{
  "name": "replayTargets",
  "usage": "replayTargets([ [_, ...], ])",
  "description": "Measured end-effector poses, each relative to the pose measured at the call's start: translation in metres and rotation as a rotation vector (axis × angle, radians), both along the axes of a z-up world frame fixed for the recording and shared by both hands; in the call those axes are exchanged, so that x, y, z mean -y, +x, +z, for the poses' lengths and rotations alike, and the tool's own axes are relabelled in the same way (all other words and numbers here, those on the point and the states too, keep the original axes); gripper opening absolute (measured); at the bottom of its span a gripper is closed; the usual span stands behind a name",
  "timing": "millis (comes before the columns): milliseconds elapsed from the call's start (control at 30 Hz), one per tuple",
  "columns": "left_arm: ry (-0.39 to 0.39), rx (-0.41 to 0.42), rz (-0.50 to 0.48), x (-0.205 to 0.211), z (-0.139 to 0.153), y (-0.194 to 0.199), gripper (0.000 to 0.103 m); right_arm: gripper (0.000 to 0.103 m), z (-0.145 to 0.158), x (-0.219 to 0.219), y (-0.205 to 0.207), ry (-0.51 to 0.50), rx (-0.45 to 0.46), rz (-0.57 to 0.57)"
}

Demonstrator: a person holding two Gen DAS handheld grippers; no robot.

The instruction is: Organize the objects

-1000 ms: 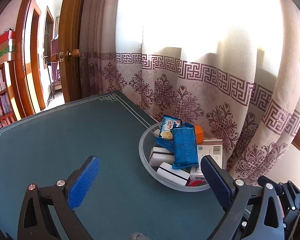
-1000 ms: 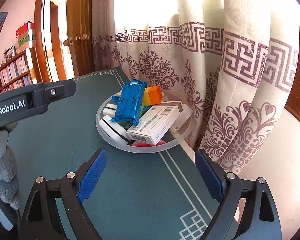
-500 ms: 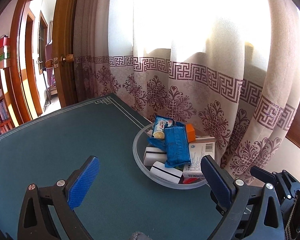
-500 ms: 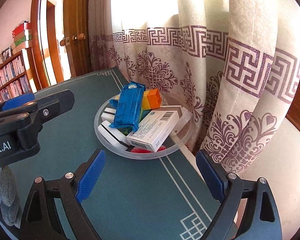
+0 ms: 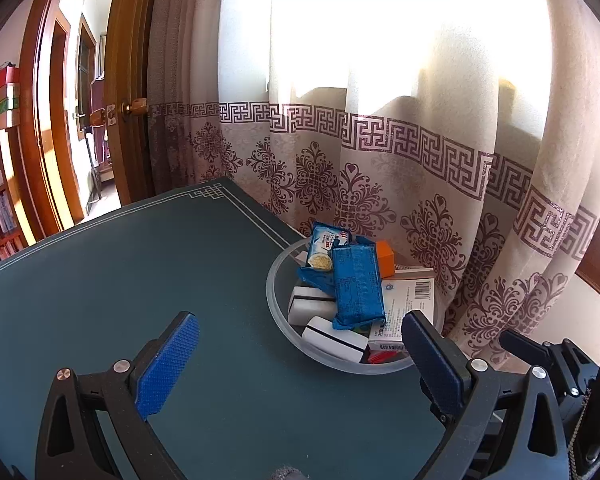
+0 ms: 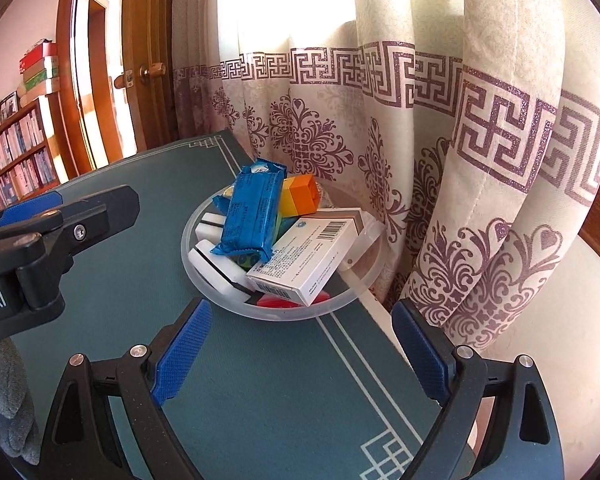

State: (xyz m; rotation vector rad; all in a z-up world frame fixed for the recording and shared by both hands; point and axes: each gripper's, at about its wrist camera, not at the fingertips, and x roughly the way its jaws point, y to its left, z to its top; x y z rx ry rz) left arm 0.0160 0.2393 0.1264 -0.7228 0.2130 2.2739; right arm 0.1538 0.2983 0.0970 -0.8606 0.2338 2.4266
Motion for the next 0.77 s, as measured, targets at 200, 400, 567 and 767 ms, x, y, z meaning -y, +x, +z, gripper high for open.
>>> replayTargets([
  [200,-0.006,0.007,-0.002,-0.0007,-0.0025,-0.0011,0.103,0.093,-0.0035,-0.0001,-0.0003,-0.006,0.007,0.001],
  [400,-0.011,-0.004,-0.003,-0.0014,-0.0029,0.0001,0.103,0.093,-0.0071,0.0013,-0.0004,-0.011,0.015,0.002],
  [567,-0.021,-0.013,0.004,-0.0025,-0.0040,-0.0003,0.103,0.093,-0.0066,0.0004,0.0012,-0.012,0.012,-0.009],
  [767,-0.024,-0.010,0.014,-0.0022,-0.0044,-0.0017,0.103,0.093,-0.0064,0.0001,0.0025,-0.013,0.012,-0.019],
])
